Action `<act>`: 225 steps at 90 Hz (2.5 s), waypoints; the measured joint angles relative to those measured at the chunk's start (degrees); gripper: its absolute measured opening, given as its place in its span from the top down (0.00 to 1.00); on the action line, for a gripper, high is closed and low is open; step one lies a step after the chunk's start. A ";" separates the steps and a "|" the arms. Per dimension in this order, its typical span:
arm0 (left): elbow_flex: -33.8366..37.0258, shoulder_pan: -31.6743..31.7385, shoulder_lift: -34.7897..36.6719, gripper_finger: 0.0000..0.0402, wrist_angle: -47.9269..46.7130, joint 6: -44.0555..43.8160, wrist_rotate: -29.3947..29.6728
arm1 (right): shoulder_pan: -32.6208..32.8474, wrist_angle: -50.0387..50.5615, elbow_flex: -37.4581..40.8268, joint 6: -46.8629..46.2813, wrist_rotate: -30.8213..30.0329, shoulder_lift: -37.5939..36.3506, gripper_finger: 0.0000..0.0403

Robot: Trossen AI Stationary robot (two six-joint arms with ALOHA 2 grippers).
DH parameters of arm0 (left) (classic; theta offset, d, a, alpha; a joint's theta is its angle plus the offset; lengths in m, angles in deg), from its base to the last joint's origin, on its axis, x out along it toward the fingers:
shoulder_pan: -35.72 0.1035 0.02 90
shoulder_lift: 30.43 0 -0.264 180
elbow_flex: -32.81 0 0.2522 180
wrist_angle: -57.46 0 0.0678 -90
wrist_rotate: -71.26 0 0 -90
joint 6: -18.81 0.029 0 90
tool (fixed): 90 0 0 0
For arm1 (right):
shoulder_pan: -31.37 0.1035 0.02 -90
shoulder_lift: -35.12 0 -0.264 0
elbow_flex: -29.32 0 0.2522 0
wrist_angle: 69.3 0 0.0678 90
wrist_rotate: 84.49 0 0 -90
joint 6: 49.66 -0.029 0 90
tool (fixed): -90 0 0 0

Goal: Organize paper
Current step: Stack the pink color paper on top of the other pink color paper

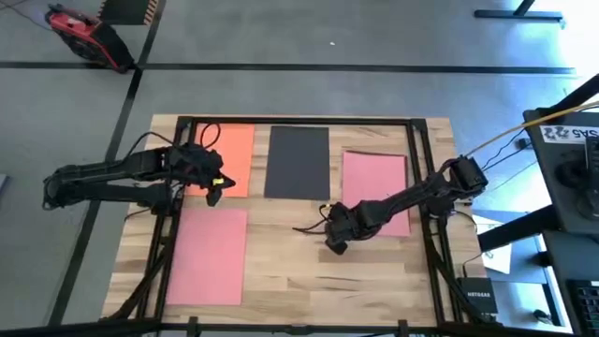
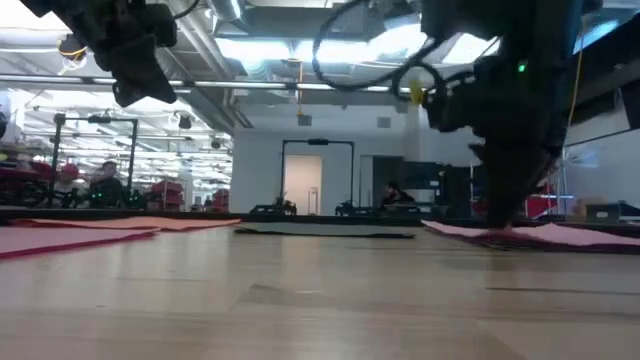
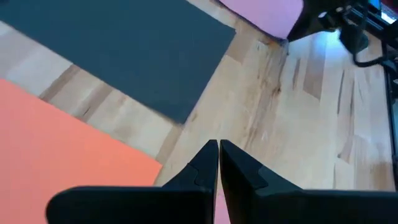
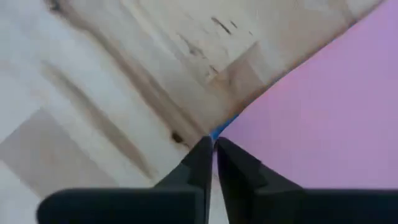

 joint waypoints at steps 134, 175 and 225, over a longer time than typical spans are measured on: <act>0.00 -1.90 13.16 1.00 21.65 -11.63 0.96 | -5.39 -43.79 -56.58 18.00 25.15 37.86 1.00; 0.02 -1.90 13.13 1.00 21.21 -9.21 0.99 | -6.12 -44.30 -65.04 17.61 28.11 44.15 1.00; 0.02 -0.61 13.14 1.00 20.67 -9.07 0.99 | -6.07 -44.12 -65.09 19.05 32.45 44.30 0.70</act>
